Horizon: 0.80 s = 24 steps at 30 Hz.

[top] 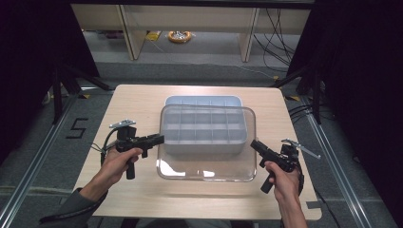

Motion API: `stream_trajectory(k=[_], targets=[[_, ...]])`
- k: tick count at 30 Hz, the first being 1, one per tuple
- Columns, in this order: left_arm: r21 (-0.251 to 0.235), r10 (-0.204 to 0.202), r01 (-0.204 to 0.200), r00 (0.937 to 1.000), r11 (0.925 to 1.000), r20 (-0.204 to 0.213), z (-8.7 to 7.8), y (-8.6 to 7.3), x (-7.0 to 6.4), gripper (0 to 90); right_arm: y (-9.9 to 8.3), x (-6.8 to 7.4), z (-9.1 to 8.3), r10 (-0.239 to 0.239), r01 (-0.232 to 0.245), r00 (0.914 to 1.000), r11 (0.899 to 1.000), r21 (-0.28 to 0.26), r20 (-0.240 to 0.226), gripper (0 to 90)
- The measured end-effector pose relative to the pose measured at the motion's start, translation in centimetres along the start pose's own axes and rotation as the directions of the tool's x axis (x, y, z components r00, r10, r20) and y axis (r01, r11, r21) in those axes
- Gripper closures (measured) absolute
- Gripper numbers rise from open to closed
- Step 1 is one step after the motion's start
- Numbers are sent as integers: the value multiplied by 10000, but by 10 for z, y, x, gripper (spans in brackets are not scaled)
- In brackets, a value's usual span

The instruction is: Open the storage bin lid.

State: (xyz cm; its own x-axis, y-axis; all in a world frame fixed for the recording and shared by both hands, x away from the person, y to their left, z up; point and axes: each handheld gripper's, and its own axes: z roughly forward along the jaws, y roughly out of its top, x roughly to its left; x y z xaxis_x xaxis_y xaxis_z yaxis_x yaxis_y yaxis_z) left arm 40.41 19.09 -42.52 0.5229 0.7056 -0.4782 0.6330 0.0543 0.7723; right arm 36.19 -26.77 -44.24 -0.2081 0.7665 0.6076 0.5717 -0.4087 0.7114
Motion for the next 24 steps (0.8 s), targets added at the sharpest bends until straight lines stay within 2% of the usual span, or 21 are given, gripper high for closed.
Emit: stream_trajectory(k=[1, 2, 3, 4, 5, 9, 11, 12, 13, 14, 15, 16, 17, 18, 19, 20, 24], targets=[[-10, -40, 40, 10000, 10000, 58, 0, -2, 1, 657, -1, -1, 0, -26, 25, 9999, 10000, -27, -123, 687], [66, -35, 34, 10000, 10000, 61, -1, -3, 2, 656, -3, 2, 0, 481, -480, 9986, 9988, 48, -229, 684], [97, -14, 14, 10000, 10000, -25, -1, -6, 3, 654, -3, -1, 0, -5, 6, 9999, 10000, 55, -102, 684], [97, -14, 14, 10000, 10000, -25, -1, -6, 3, 654, -4, 0, 1, 66, -66, 10000, 9999, 127, -52, 684], [147, -84, 85, 10000, 9999, -17, -1, -10, 6, 654, -5, -1, 2, 136, -133, 9996, 9999, 89, -263, 684], [227, -174, 175, 9998, 9996, -59, -2, -15, 9, 652, -9, -1, 3, -24, 27, 9996, 9999, 114, -265, 683], [240, -228, 226, 9997, 9995, 59, -3, -16, 10, 653, -11, 3, 1, 458, -450, 9986, 9984, 352, -245, 683], [229, -297, 295, 9995, 9993, 89, -4, -18, 10, 653, -11, 3, 1, 458, -450, 9986, 9984, 352, -245, 683], [258, -315, 312, 9994, 9992, 107, -5, -20, 11, 653, -12, 2, 1, 176, -169, 9993, 9996, 204, -340, 683], [267, -314, 313, 9995, 9992, 38, -7, -23, 10, 653, -15, 5, -1, 518, -506, 9981, 9981, 360, -320, 683], [281, -317, 316, 9995, 9991, 41, -8, -25, 10, 654, -16, 3, -2, 124, -118, 9998, 9994, 328, -183, 683], [281, -317, 316, 9995, 9991, 41, -8, -25, 10, 653, -18, 1, -1, -89, 95, 9994, 9998, 172, -335, 683], [332, -288, 284, 9995, 9990, 101, -9, -27, 11, 653, -18, 1, -1, -89, 95, 9994, 9998, 172, -335, 683], [352, -350, 346, 9993, 9988, 99, -10, -30, 11, 653, -20, 6, -5, 443, -434, 9987, 9984, 358, -245, 682], [403, -386, 378, 9990, 9985, 205, -10, -32, 11, 651, -23, 4, -8, -42, 47, 9999, 9995, 302, -153, 683], [432, -381, 374, 9992, 9984, 150, -10, -34, 11, 650, -25, 3, -8, 65, -57, 9994, 9997, 245, -329, 683], [536, -517, 510, 9986, 9973, 106, -10, -42, 12, 649, -30, 3, -10, 173, -165, 9996, 9993, 338, -220, 682]])
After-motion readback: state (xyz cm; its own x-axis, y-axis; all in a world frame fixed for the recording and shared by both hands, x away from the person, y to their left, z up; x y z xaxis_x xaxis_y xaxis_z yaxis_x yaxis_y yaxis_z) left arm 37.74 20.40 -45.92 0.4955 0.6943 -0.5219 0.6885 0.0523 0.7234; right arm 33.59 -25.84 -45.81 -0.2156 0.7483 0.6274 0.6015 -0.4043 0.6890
